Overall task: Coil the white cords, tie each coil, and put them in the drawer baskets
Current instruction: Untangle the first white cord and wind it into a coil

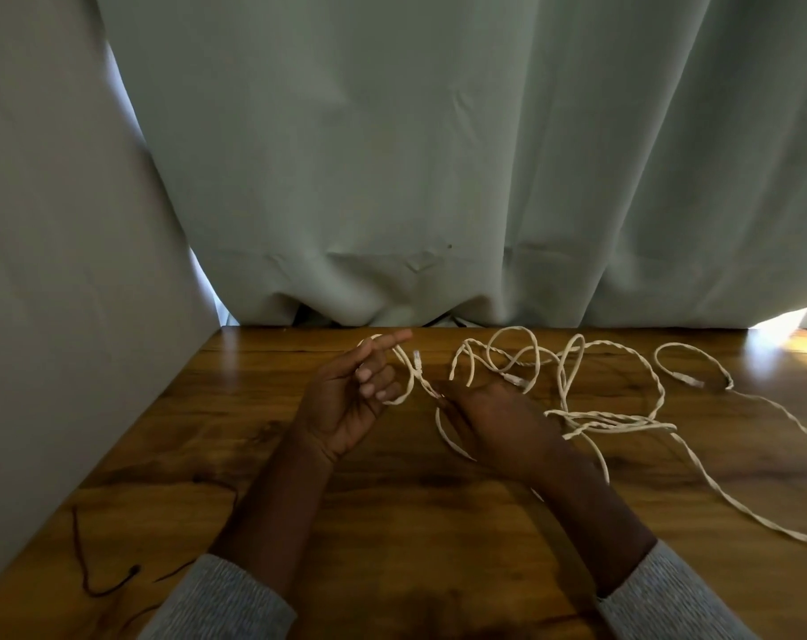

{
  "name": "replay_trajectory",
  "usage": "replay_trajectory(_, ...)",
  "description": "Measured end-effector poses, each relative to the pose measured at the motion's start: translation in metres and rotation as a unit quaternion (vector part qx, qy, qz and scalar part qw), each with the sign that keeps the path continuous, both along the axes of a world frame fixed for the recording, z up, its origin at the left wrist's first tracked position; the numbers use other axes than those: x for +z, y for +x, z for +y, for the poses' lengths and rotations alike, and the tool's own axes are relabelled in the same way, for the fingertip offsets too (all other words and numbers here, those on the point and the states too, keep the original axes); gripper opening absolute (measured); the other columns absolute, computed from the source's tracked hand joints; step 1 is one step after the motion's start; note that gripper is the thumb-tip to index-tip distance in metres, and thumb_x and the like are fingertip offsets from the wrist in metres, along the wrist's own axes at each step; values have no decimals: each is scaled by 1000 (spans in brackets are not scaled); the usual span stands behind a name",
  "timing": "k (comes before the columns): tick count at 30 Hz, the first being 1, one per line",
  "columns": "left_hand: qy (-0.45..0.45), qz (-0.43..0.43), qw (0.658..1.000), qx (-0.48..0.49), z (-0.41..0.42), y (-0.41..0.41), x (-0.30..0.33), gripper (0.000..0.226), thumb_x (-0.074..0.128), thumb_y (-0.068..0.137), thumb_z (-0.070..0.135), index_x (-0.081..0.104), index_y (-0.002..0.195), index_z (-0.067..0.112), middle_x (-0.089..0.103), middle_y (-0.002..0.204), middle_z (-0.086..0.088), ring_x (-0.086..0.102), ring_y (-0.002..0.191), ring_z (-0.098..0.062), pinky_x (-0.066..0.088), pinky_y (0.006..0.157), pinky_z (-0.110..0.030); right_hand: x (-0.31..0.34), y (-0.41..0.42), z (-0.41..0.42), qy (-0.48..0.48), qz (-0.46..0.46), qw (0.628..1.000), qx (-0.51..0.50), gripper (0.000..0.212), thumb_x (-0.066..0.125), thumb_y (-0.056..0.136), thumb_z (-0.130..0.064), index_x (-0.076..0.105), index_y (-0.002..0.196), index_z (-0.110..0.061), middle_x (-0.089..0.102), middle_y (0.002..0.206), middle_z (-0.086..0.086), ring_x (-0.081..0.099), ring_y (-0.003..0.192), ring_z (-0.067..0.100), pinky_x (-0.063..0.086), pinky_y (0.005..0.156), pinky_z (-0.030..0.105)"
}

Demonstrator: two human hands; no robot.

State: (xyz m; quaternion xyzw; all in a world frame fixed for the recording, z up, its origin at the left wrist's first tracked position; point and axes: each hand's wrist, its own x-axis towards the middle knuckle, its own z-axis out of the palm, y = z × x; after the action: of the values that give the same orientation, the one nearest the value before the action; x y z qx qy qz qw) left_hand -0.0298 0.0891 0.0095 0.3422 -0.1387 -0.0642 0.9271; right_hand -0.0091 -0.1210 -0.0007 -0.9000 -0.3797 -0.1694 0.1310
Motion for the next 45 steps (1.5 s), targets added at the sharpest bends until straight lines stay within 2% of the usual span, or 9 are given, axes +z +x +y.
replay_trajectory(14,2,16,995,95,-8,5,0,31,34,104,16,53,117,-5,72,101,-18,72,100,-30,59,79,-51,10,-14,2,17,5,999,32,46,40,86,-48,71,113,-28,74,94,-8,69,83,11,58,73,36)
replay_trajectory(17,-14,26,992,120,-14,10,-1,32,35,104,16,45,128,-3,70,98,-19,71,100,-32,58,81,-55,9,-13,2,10,6,999,30,45,40,83,-47,71,110,-29,73,91,-9,68,81,11,57,71,36)
replay_trajectory(23,-16,54,983,177,-22,13,-2,22,36,106,19,49,111,1,70,89,-16,71,101,-32,54,88,-60,10,-16,6,-2,19,999,40,32,48,86,-39,73,103,-28,73,87,-8,67,76,10,58,69,34)
replay_trajectory(27,155,38,956,244,-37,7,-4,18,37,107,19,54,107,16,73,85,-15,70,96,-34,55,88,-51,10,-20,9,6,26,998,53,24,55,87,-34,73,100,-25,72,81,-7,65,67,9,55,61,30)
replay_trajectory(30,387,-31,884,260,-41,3,-13,23,42,105,23,52,126,29,74,79,3,72,82,-9,57,74,-29,11,-16,4,38,3,998,53,30,53,87,-39,73,107,-29,74,82,-8,65,66,5,51,58,25)
replay_trajectory(33,486,-53,847,211,-34,3,-16,30,45,104,27,60,129,17,72,81,0,69,68,-10,53,62,-28,16,-13,-7,109,-24,991,67,22,59,89,-41,73,97,-25,70,75,-11,54,61,-4,41,55,15)
replay_trajectory(37,527,-66,838,127,-40,-7,-11,41,44,102,43,64,76,19,55,53,0,46,40,-12,36,42,-26,14,-8,-9,162,-34,983,85,17,71,88,-32,72,101,-21,65,86,-17,52,68,-10,41,64,5)
replay_trajectory(42,420,-6,905,-67,-35,-9,-10,72,27,97,67,61,75,8,35,49,1,24,36,-10,17,39,-26,10,1,-12,209,-18,973,95,17,67,92,-27,70,104,-16,68,95,-7,59,82,-1,47,72,10)
replay_trajectory(45,325,-13,930,-172,-29,-7,-12,64,46,90,68,60,79,6,31,48,4,21,33,-5,10,36,-25,11,0,-10,228,-7,968,110,16,65,95,-26,70,104,-15,66,95,-10,62,85,1,49,74,15)
